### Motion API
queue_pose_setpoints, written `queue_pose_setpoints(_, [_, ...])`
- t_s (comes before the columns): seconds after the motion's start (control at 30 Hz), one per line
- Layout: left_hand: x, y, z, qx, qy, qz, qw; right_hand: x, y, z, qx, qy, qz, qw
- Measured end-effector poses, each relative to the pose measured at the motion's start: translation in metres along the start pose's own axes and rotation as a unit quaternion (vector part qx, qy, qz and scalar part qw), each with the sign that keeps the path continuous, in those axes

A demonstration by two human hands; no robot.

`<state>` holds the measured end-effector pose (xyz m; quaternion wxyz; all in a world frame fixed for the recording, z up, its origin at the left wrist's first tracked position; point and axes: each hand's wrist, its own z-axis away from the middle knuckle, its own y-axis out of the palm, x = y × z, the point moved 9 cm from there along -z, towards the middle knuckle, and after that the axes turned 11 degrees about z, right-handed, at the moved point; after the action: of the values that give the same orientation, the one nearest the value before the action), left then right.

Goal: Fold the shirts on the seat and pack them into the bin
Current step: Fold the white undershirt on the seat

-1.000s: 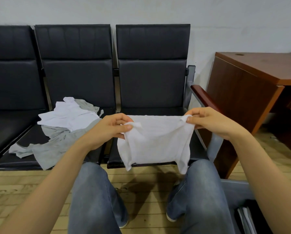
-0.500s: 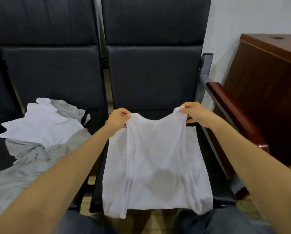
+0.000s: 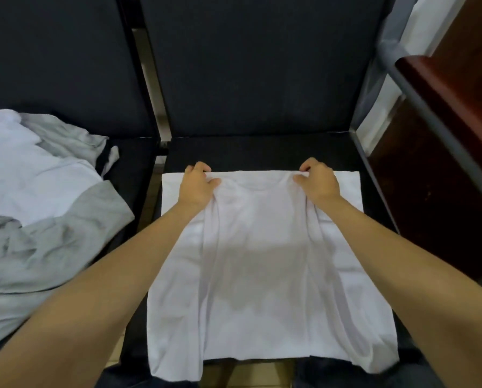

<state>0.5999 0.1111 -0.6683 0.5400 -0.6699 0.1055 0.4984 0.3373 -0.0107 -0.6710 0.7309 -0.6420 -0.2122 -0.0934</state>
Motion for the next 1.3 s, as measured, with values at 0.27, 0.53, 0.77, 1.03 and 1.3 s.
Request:
queue_pose_setpoints(0.27, [0.000,-0.040,0.136,0.067,0.058,-0.024,0.996,-0.002,-0.051,0.079,0.017,-0.029,-0.008,0.999])
queue_pose_setpoints(0.53, [0.041,-0.048,0.266,0.197,0.027,-0.037,0.979,-0.066,-0.049,0.255,0.195,-0.048,0.029,0.979])
queue_pose_setpoints(0.77, [0.052,-0.033,0.278,0.239,0.085,-0.092,0.963,-0.072,-0.019,0.278,0.192,-0.120,0.214,0.950])
queue_pose_setpoints(1.03, [0.058,-0.054,0.230,0.166,0.077,-0.067,0.981,-0.086,-0.042,0.231,0.145,-0.074,0.016,0.986])
queue_pose_setpoints(1.3, [0.045,-0.064,0.257,0.080,0.238,-0.237,0.938,-0.086,-0.047,0.245,0.090,-0.143,0.120,0.978])
